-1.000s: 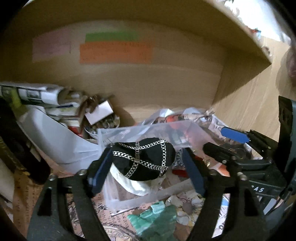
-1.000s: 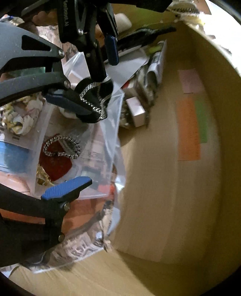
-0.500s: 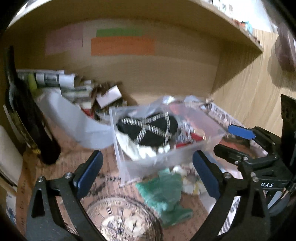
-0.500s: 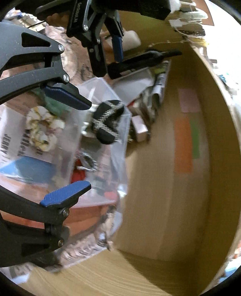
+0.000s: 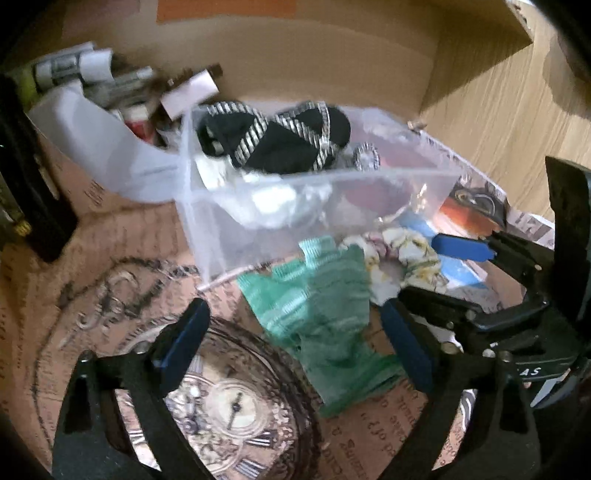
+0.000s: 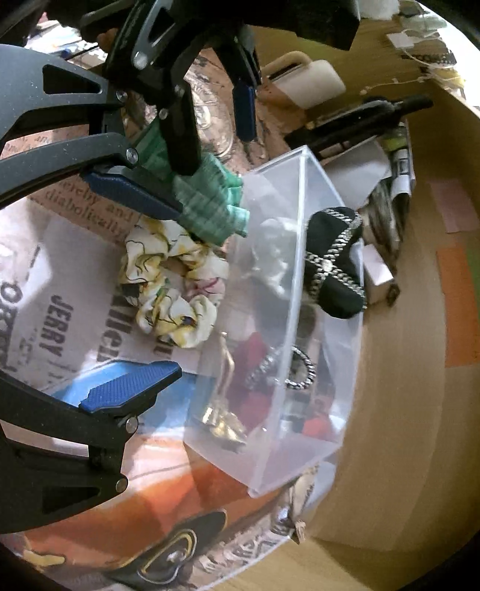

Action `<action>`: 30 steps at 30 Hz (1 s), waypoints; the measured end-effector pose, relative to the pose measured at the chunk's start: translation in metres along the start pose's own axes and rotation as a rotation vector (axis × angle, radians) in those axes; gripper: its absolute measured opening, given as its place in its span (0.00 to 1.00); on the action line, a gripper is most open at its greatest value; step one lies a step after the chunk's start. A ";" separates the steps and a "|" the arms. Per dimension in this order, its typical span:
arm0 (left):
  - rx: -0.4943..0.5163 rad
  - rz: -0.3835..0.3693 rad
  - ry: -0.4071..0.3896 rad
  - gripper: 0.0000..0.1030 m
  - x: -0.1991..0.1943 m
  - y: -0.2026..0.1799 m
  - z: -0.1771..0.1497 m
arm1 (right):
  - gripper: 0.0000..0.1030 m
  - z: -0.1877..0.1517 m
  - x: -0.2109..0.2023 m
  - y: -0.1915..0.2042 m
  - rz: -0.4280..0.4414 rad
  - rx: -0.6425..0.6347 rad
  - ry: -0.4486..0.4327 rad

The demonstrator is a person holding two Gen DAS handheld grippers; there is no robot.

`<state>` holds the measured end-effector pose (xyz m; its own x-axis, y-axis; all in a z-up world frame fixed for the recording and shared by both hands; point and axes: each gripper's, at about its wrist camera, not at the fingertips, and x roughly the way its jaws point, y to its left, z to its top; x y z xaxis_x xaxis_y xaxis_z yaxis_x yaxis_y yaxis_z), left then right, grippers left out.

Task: Organize soft objects
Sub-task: 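Grasp the green knit sock with the left tool while the right tool grasps the floral scrunchie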

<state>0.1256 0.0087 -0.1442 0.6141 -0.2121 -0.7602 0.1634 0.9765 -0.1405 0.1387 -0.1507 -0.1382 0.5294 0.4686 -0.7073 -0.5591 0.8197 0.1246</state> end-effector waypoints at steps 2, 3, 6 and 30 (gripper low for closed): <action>-0.005 -0.015 0.029 0.75 0.007 0.001 -0.002 | 0.66 -0.001 0.004 0.001 0.016 -0.004 0.017; -0.008 -0.020 0.036 0.74 0.009 0.002 -0.003 | 0.62 -0.002 0.005 0.002 0.023 -0.008 0.023; -0.019 -0.034 0.043 0.63 0.015 0.004 -0.006 | 0.48 -0.005 0.010 0.006 0.023 -0.032 0.037; 0.003 0.027 -0.269 0.31 -0.072 0.000 0.027 | 0.17 0.028 -0.065 0.002 -0.044 -0.040 -0.229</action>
<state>0.1018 0.0226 -0.0722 0.8012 -0.1888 -0.5678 0.1464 0.9819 -0.1198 0.1204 -0.1705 -0.0725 0.6823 0.4991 -0.5342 -0.5547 0.8294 0.0663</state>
